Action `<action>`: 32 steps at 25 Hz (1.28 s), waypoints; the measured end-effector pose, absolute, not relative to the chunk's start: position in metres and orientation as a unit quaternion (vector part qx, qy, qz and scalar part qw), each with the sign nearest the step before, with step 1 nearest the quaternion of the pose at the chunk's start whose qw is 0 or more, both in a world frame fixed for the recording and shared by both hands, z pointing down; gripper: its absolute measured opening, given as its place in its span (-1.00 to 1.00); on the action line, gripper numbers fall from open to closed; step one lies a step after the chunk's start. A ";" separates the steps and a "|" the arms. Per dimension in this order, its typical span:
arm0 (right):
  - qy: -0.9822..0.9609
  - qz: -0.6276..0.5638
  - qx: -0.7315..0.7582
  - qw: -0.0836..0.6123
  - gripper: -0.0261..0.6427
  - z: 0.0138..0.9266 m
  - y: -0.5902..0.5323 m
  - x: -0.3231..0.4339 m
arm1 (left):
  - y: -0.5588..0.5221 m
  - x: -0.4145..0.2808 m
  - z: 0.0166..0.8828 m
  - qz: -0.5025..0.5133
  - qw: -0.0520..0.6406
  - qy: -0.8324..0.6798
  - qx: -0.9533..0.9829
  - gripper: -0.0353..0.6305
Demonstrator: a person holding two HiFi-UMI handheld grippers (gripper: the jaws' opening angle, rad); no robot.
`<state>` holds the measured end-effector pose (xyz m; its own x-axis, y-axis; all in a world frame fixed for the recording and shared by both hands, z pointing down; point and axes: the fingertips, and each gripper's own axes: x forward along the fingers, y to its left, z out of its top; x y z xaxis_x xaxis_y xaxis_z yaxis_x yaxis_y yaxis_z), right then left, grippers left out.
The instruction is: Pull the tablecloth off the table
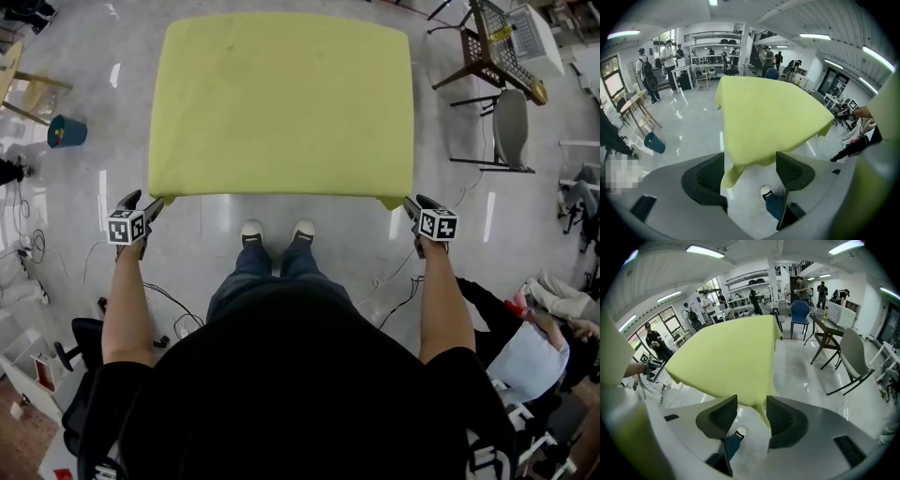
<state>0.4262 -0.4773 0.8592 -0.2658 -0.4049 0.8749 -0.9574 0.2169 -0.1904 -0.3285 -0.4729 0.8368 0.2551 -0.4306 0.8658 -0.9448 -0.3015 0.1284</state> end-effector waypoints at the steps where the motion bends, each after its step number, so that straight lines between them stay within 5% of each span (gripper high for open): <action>1: -0.694 0.391 0.484 0.363 -0.27 0.866 -0.478 0.424 | -0.471 -0.329 0.845 0.382 0.345 -0.479 0.711 0.20; 13: -0.679 0.405 0.429 0.437 -0.13 0.934 -0.487 0.437 | -0.482 -0.315 0.920 0.441 0.353 -0.452 0.691 0.19; 21: -0.687 0.407 0.404 0.447 -0.13 0.963 -0.490 0.429 | -0.488 -0.309 0.949 0.467 0.346 -0.435 0.688 -0.02; 32: -0.691 0.405 0.408 0.438 -0.57 0.984 -0.489 0.428 | -0.490 -0.313 0.956 0.475 0.341 -0.450 0.675 -0.53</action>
<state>0.4281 -0.4892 0.9836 -0.2835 -0.2096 0.9358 -0.9184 0.3401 -0.2021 -0.3129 -0.4895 0.9556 0.1453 -0.2834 0.9479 -0.9313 -0.3627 0.0343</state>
